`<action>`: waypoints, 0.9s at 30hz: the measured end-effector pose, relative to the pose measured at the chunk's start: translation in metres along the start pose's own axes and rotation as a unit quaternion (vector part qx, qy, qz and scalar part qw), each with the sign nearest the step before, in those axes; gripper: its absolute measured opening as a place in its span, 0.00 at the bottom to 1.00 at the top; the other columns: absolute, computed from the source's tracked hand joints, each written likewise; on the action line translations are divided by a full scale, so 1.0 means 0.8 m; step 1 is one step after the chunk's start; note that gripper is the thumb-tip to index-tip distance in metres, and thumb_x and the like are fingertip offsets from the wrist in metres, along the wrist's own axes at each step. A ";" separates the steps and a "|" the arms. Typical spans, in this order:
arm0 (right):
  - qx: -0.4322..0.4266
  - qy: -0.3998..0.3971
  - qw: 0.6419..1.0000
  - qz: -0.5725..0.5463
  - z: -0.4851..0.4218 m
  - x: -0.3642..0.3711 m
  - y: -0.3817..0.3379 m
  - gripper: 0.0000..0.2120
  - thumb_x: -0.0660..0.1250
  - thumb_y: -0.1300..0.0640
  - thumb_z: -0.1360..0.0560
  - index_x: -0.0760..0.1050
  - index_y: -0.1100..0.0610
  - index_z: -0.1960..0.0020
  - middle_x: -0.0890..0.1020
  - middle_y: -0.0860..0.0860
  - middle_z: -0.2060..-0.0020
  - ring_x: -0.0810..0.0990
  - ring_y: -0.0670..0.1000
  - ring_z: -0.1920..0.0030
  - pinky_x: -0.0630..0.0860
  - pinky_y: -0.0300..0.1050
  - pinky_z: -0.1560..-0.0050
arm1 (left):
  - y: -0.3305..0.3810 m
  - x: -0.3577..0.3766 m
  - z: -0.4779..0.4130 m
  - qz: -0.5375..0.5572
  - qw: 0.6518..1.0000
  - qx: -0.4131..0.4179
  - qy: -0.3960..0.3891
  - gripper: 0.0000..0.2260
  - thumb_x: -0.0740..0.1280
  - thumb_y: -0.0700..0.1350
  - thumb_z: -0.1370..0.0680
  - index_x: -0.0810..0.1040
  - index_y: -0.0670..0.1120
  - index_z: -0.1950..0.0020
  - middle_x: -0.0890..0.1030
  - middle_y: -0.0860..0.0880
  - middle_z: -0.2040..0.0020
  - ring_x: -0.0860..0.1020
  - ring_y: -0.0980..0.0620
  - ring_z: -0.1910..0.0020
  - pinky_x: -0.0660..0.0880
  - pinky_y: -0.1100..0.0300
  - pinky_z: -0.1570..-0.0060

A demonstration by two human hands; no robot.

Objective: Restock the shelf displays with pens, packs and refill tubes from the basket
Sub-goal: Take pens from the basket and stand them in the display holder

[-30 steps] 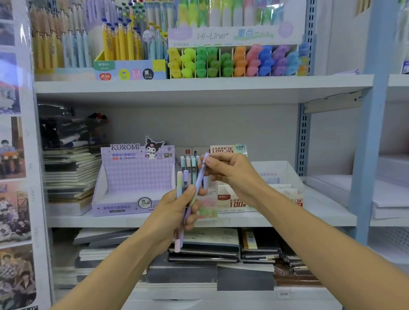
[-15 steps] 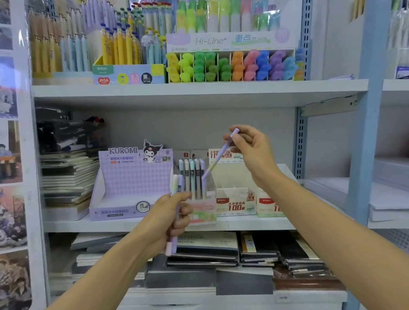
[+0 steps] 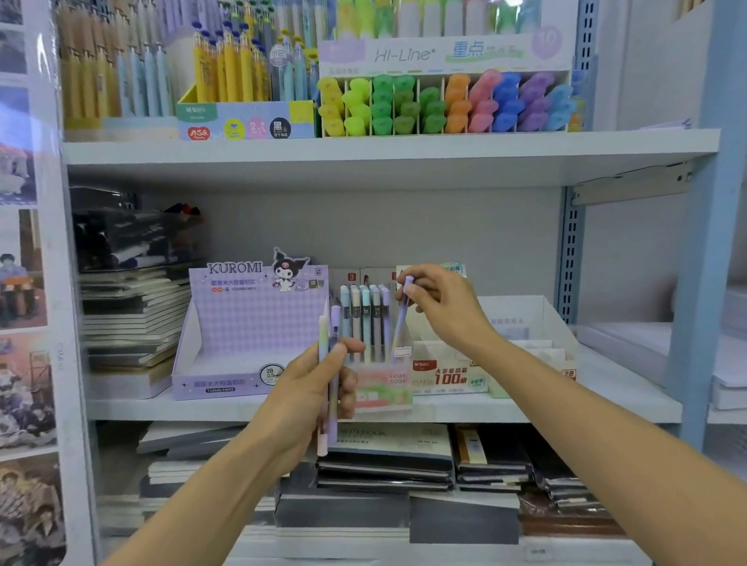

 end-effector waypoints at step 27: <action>0.041 -0.138 0.971 -0.189 0.050 0.037 -0.046 0.04 0.69 0.57 0.24 0.81 0.57 0.51 0.85 0.49 0.61 0.82 0.42 0.61 0.75 0.32 0.60 | 0.000 0.028 0.004 -0.018 0.999 -0.003 -0.034 0.15 0.61 0.52 0.20 0.80 0.42 0.46 0.78 0.46 0.66 0.76 0.51 0.71 0.75 0.61 0.70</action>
Point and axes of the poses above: each hand's wrist, its own z-axis away from the middle knuckle, its own x-axis out of the palm, y = z × x, the point moved 7 cm from there along -z, towards the middle knuckle
